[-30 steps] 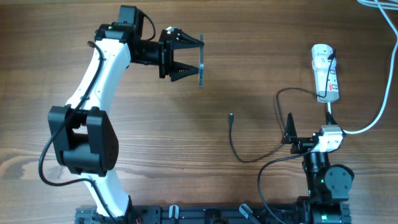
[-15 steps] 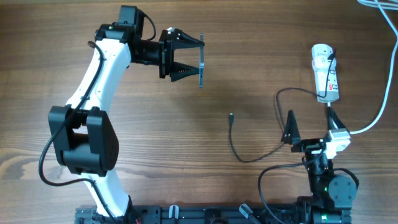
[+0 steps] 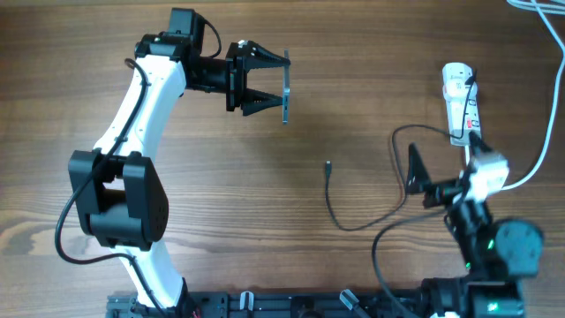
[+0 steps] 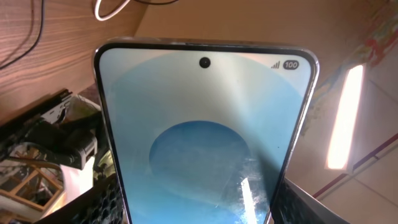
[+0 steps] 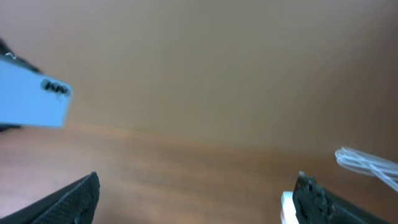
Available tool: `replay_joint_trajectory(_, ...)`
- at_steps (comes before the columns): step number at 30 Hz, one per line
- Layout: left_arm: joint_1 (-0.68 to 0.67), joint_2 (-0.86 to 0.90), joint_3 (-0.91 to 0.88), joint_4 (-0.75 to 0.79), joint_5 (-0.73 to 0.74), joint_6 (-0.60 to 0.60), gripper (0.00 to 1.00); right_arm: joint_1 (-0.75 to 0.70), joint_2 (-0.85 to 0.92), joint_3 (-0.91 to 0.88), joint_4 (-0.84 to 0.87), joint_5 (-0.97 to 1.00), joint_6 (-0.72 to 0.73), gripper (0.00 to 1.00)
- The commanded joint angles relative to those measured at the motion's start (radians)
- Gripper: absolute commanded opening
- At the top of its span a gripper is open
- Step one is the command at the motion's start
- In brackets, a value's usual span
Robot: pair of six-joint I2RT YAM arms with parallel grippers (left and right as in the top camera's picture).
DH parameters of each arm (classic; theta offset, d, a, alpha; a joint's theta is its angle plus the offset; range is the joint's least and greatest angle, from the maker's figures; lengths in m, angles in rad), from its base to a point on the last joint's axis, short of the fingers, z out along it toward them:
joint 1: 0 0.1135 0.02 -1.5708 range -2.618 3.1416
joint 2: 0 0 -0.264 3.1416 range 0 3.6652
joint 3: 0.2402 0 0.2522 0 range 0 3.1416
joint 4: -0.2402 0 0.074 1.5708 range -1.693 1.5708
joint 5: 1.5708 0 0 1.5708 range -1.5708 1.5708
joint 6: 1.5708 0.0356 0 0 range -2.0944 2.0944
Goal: Plug charger to phone and switch on socket
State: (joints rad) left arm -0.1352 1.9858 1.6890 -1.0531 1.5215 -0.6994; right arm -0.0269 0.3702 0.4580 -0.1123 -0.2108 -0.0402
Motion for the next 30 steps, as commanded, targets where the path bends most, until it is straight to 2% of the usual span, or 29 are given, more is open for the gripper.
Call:
replay_joint_trajectory(1,0.005,-0.03,0.0,-0.002,0.056,-0.013,0.69,0.007,0.24,0.203,-0.095,0.047,-0.091,1.0)
replay_joint_trajectory(4,0.005,-0.03,0.0,-0.002,0.056,-0.013,0.69,0.007,0.38,0.276,-0.138,-0.063,-0.07,1.0)
replay_joint_trajectory(6,0.005,-0.03,0.0,-0.002,0.056,-0.013,0.69,0.007,0.462,0.279,-0.106,-0.167,-0.064,1.0)
replay_joint_trajectory(8,0.005,-0.03,0.0,-0.002,0.055,-0.013,0.69,0.007,0.511,0.279,-0.098,-0.184,-0.05,1.0)
replay_joint_trajectory(11,0.005,-0.03,0.0,-0.002,0.055,-0.016,0.68,0.007,0.562,0.298,-0.122,-0.144,0.1,1.0)
replay_joint_trajectory(14,0.005,-0.03,0.0,-0.002,0.055,-0.016,0.68,0.007,0.596,0.386,-0.259,-0.114,0.13,1.0)
replay_joint_trajectory(17,0.005,-0.03,0.0,-0.002,0.055,-0.019,0.68,0.007,0.679,0.613,-0.566,-0.051,0.129,1.0)
replay_joint_trajectory(18,0.005,-0.03,0.0,-0.002,0.055,-0.024,0.67,0.007,0.697,0.659,-0.61,-0.053,0.129,1.0)
replay_joint_trajectory(20,0.005,-0.03,0.0,-0.002,0.055,-0.024,0.66,0.007,0.733,0.755,-0.643,-0.166,0.151,1.0)
replay_joint_trajectory(22,0.005,-0.03,0.0,-0.002,0.055,-0.024,0.66,0.007,0.734,0.774,-0.63,-0.354,0.255,1.0)
replay_joint_trajectory(25,0.005,-0.03,0.0,-0.002,0.055,-0.024,0.66,0.01,0.733,0.773,-0.62,-0.481,0.23,0.99)
replay_joint_trajectory(27,0.005,-0.03,0.0,-0.002,0.055,-0.034,0.66,0.034,0.724,0.78,-0.647,-0.429,0.239,1.0)
replay_joint_trajectory(28,0.005,-0.03,0.0,-0.002,0.055,-0.042,0.66,0.053,0.723,0.793,-0.68,-0.355,0.293,1.0)
replay_joint_trajectory(30,0.005,-0.03,0.0,-0.002,0.055,-0.048,0.66,0.113,0.728,0.847,-0.77,-0.226,0.296,0.99)
